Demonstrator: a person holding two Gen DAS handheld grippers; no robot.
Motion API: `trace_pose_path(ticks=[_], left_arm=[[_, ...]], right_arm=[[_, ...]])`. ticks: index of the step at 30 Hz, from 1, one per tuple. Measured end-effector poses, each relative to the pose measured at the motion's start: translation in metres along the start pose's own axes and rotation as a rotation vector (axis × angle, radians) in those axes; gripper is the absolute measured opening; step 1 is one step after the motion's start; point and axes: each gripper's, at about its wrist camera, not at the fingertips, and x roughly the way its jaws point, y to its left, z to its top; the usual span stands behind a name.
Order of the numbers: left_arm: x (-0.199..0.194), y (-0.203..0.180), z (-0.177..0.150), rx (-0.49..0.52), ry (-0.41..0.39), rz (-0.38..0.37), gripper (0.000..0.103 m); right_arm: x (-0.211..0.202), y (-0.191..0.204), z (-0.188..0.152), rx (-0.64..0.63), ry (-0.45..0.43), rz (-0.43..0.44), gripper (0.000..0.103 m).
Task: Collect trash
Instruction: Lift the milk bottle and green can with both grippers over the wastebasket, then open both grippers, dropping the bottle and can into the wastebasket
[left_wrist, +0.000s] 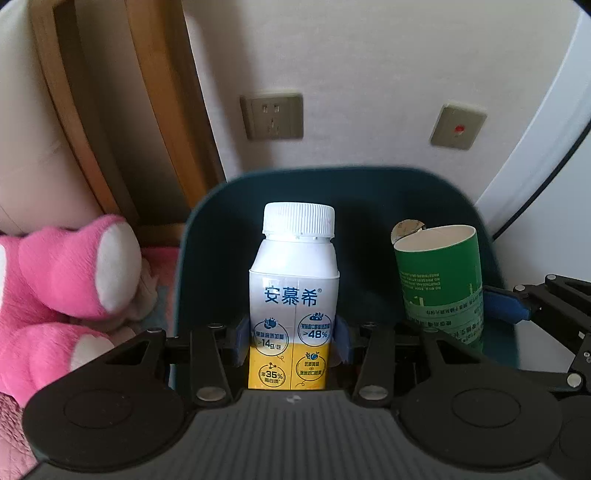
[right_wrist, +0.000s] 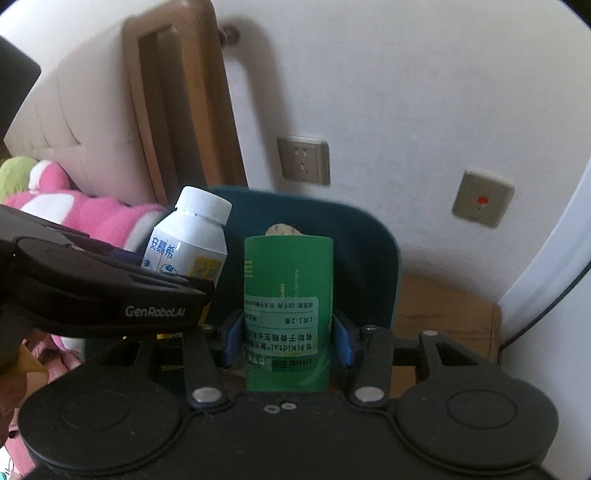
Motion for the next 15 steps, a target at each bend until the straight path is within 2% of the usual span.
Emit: trace_pose_path(ticks=[5,12,15], left_arm=[[0.027,0.0,-0.001,-0.023,0.061,0.0,0.044],[0.047,0.005,-0.007,-0.054,0.125,-0.006,0.044],[0.047,0.011,-0.009,-0.083,0.134,-0.019,0.046]], right_arm=[[0.019,-0.003,-0.005,-0.016,0.052,0.008,0.049],[0.026,0.024,-0.01,-0.193,0.111,-0.033,0.05],[0.024,0.031,-0.015,-0.248,0.113,-0.053,0.056]])
